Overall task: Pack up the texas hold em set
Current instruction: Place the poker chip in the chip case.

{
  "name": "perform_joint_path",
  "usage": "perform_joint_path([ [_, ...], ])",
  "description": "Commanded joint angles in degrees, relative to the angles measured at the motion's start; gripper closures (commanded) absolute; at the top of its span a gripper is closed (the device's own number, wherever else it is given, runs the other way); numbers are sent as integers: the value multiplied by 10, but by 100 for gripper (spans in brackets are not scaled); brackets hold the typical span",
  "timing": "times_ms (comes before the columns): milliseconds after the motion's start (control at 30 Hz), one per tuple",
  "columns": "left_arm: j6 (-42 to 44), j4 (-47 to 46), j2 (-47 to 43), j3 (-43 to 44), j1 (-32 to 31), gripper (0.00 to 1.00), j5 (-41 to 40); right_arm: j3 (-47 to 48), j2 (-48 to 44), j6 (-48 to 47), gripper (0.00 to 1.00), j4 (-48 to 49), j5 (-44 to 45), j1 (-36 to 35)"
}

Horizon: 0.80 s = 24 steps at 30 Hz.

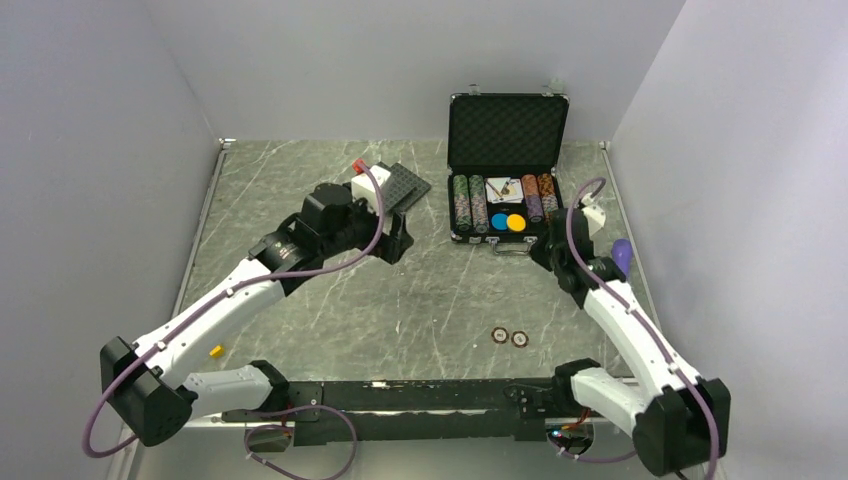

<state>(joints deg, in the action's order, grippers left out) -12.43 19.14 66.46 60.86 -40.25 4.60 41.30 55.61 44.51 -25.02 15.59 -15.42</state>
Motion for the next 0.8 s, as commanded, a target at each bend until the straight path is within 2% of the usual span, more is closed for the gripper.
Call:
perform_joint_path([
  [0, 52, 52, -6, 16, 16, 0, -30, 48, 63, -47, 100, 7, 5, 85],
  [133, 89, 26, -26, -23, 17, 1, -44, 59, 129, -55, 100, 59, -28, 149],
  [267, 92, 17, -45, -37, 15, 1, -55, 90, 206, -59, 100, 84, -8, 176],
  [767, 83, 14, -48, -37, 15, 1, -31, 171, 341, -10, 100, 142, 1, 196],
])
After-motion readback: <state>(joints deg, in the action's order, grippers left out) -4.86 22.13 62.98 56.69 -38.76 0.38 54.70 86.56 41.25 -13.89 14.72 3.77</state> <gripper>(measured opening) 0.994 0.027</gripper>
